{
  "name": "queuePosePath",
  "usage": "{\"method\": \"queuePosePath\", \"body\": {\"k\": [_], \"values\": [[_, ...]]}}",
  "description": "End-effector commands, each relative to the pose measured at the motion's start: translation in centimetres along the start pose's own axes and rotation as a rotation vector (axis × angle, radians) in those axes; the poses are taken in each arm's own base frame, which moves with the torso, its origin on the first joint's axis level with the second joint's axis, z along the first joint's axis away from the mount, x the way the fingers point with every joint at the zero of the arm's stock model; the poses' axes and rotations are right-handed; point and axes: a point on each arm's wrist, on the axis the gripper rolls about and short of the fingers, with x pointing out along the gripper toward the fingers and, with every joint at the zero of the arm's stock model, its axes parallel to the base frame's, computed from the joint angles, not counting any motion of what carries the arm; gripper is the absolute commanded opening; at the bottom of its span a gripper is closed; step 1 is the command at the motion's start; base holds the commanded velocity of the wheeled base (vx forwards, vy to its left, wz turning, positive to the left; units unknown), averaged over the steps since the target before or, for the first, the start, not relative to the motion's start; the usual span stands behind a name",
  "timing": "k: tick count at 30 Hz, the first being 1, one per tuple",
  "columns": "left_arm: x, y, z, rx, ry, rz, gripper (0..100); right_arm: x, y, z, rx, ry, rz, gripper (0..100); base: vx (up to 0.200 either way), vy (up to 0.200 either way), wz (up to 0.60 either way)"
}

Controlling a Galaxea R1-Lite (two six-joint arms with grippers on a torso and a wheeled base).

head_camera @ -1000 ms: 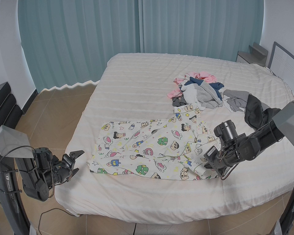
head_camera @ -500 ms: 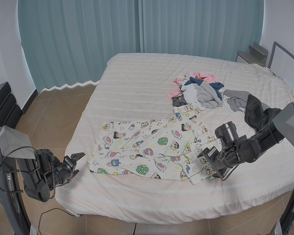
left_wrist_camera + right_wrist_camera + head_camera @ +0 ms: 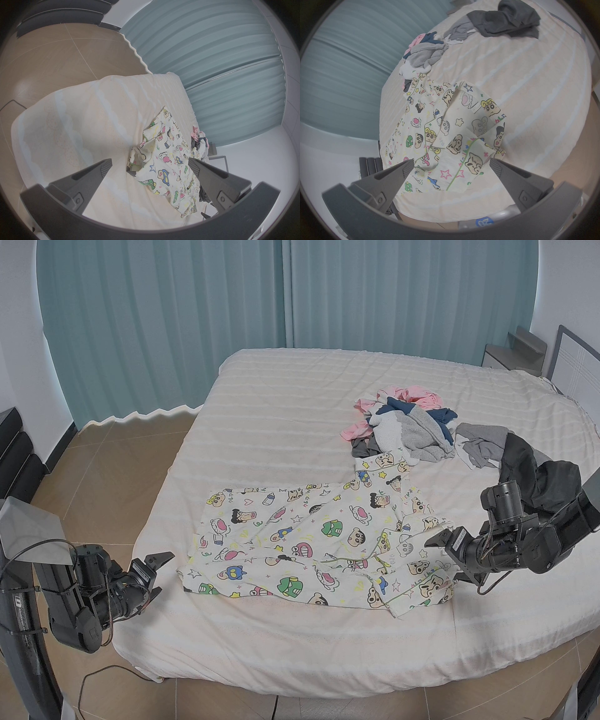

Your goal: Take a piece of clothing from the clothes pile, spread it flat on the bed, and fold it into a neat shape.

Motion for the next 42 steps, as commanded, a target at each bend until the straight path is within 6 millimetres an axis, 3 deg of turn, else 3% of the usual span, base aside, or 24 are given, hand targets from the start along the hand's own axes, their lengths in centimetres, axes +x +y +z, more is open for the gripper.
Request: {"method": "queuePosePath", "body": {"k": [1, 7, 24, 25, 34, 42], "values": [[0.0, 0.1, 0.0, -0.002, 0.001, 0.002, 100, 2.4, -2.4, -0.6, -0.035, 0.051, -0.030, 100, 0.000, 0.000, 0.00], [-0.1, 0.0, -0.2, 0.001, 0.008, 0.003, 100, 4.4, -3.6, -0.2, -0.072, 0.029, -0.028, 100, 0.000, 0.000, 0.00], [0.0, 0.2, -0.6, 0.014, 0.001, -0.022, 100, 4.7, -3.8, 0.5, -0.058, 0.012, -0.009, 100, 0.000, 0.000, 0.00], [0.0, 0.2, -0.6, 0.012, 0.001, -0.022, 100, 4.9, -3.8, 0.6, -0.054, 0.010, -0.008, 0, 0.000, 0.000, 0.00], [0.0, 0.2, -0.6, 0.013, 0.000, -0.023, 100, 5.0, -3.8, 0.7, -0.050, -0.007, -0.003, 0, 0.000, 0.000, 0.00], [0.0, 0.2, -0.6, 0.013, -0.001, -0.023, 100, 2.3, -3.7, 0.2, -0.052, -0.014, 0.010, 0, 0.000, 0.000, 0.00]]}}
